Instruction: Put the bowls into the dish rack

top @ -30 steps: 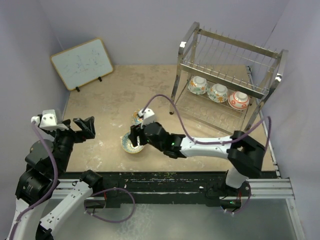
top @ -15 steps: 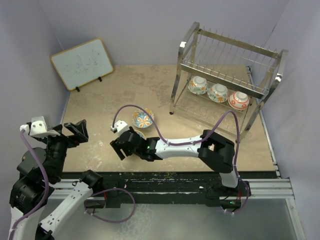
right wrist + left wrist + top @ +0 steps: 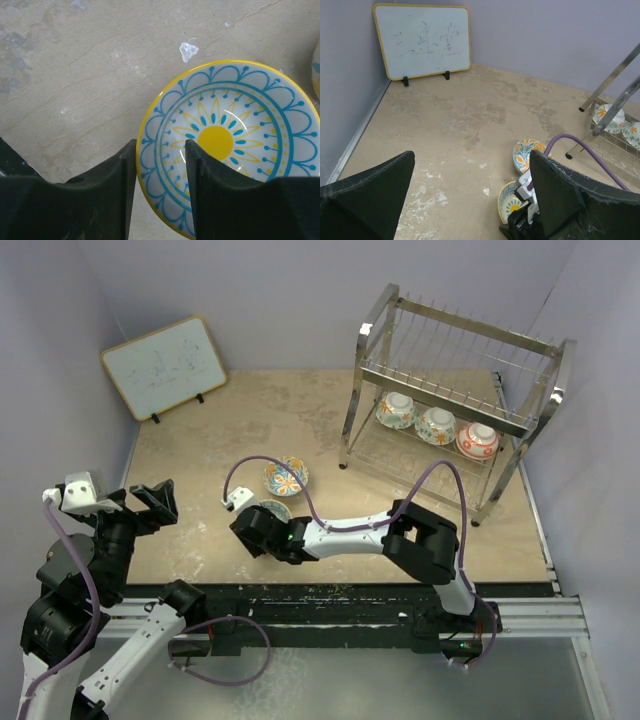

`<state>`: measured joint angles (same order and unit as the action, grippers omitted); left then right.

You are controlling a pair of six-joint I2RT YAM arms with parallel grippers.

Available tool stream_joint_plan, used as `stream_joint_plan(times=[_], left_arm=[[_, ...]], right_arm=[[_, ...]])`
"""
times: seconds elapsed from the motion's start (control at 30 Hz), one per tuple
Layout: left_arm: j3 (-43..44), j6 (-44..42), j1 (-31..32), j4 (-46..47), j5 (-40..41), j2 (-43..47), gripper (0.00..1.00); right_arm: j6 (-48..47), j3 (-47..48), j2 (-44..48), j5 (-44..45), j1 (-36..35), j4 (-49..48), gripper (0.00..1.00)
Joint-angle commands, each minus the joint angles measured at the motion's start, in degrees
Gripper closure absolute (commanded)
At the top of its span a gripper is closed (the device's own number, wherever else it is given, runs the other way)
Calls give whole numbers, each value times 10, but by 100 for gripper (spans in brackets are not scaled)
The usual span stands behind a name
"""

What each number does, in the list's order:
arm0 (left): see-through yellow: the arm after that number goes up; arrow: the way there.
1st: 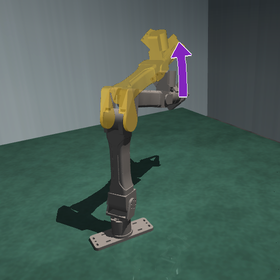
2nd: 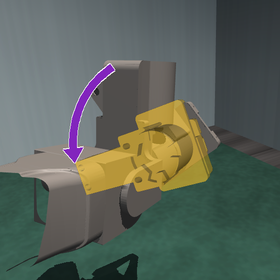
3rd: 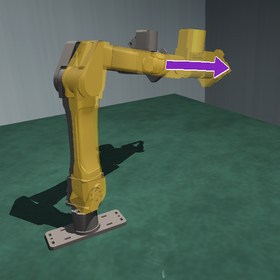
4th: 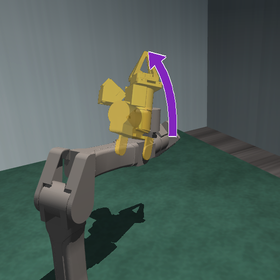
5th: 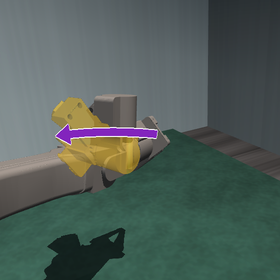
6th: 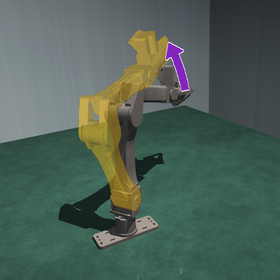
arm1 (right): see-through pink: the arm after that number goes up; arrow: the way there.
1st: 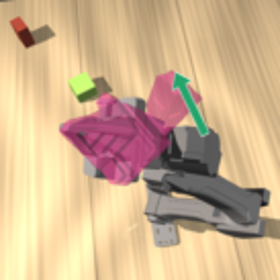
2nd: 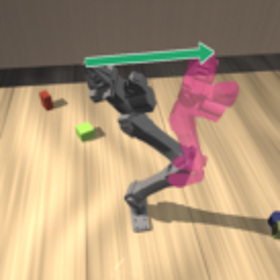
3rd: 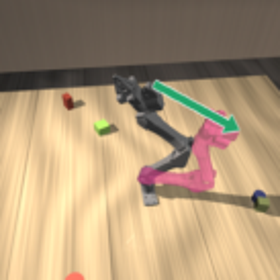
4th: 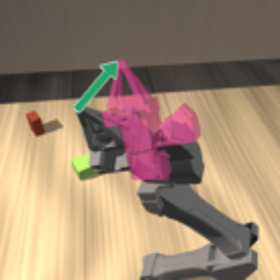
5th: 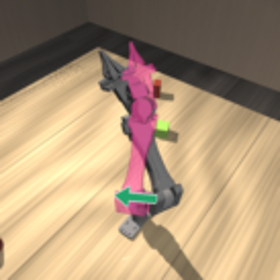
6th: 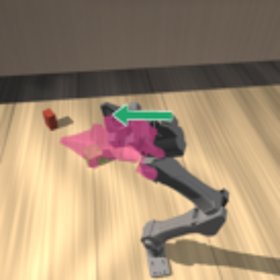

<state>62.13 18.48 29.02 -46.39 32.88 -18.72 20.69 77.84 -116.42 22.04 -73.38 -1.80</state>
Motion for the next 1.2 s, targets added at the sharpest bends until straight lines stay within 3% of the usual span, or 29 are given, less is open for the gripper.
stream_joint_plan(times=[0.0,0.2,0.4,0.57,0.63,0.87,1.17], left_arm=[[-5,7,3,14,3,0,1],[-8,9,3,15,1,0,1],[-6,10,3,14,-1,2,1],[-3,9,3,16,-1,-1,1],[0,8,2,17,-2,-4,1],[0,8,3,28,-11,-11,1],[1,8,3,37,-20,-23,1]], right_arm=[[1,14,2,22,-4,7,58],[5,5,0,20,-4,8,58],[21,-9,30,24,-7,6,87],[35,-54,116,-16,-7,-33,97],[61,-77,151,-51,-6,-50,98],[104,-145,246,-55,20,-88,99],[171,-303,363,-233,180,-242,98]])
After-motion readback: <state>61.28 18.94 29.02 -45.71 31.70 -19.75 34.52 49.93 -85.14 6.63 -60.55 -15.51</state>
